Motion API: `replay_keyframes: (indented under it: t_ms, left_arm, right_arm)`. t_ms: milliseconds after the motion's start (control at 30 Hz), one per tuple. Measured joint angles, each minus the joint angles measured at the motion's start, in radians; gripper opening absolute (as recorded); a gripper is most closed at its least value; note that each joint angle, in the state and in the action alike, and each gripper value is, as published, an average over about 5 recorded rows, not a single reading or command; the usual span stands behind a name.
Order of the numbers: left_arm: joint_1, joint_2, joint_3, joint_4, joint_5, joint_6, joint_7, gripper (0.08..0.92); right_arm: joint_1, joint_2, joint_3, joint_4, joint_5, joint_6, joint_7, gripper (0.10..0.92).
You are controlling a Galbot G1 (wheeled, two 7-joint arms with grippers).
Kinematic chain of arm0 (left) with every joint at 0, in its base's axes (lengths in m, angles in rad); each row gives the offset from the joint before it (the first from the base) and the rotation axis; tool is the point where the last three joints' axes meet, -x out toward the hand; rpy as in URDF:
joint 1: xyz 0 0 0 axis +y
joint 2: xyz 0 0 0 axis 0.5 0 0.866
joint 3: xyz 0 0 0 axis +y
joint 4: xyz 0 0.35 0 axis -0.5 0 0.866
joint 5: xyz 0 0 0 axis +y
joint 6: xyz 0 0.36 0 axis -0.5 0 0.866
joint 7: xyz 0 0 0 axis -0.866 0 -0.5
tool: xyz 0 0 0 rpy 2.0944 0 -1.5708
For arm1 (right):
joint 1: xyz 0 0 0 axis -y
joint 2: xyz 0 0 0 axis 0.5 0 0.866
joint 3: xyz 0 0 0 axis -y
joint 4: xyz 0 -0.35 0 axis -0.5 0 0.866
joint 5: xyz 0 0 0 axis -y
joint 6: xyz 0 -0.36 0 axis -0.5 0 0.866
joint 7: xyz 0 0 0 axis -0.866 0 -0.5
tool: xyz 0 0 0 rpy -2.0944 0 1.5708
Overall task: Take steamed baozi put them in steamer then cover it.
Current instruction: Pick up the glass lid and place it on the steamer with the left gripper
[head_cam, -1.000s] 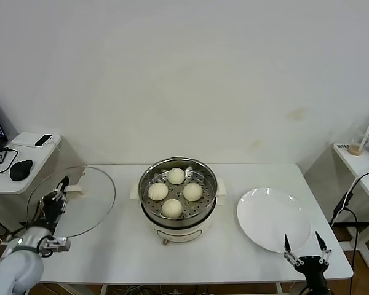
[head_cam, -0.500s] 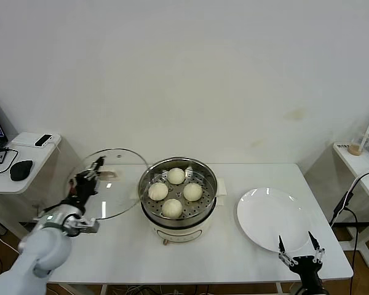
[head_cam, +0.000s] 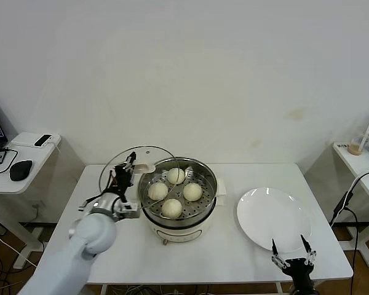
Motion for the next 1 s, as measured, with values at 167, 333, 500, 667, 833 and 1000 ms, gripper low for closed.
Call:
replay_keyframes:
  t_ms: [167, 333, 500, 667, 833, 1000]
  left_arm:
    - [-0.022, -0.06, 0.039, 0.004, 0.072, 0.027, 0.037, 0.149]
    - [-0.027, -0.123, 0.064, 0.011, 0.149, 0.043, 0.07, 0.149]
    - [-0.029, -0.181, 0.088, 0.023, 0.219, 0.055, 0.095, 0.149]
    - [-0.036, -0.231, 0.109, 0.04, 0.272, 0.063, 0.112, 0.149]
    - [-0.041, -0.271, 0.121, 0.062, 0.306, 0.065, 0.124, 0.149]
    - [-0.043, -0.293, 0.128, 0.081, 0.325, 0.064, 0.13, 0.149]
  right_arm:
    - [0.012, 0.013, -0.01, -0.001, -0.026, -0.025, 0.013, 0.823]
    - [0.018, 0.015, -0.018, -0.009, -0.044, -0.053, 0.027, 0.823]
    - [0.021, 0.014, -0.021, -0.013, -0.052, -0.068, 0.034, 0.823]
    - [0.024, 0.015, -0.026, -0.018, -0.06, -0.075, 0.036, 0.823]
    - [0.024, 0.016, -0.03, -0.022, -0.065, -0.078, 0.038, 0.823]
    - [0.024, 0.017, -0.032, -0.024, -0.068, -0.081, 0.039, 0.823]
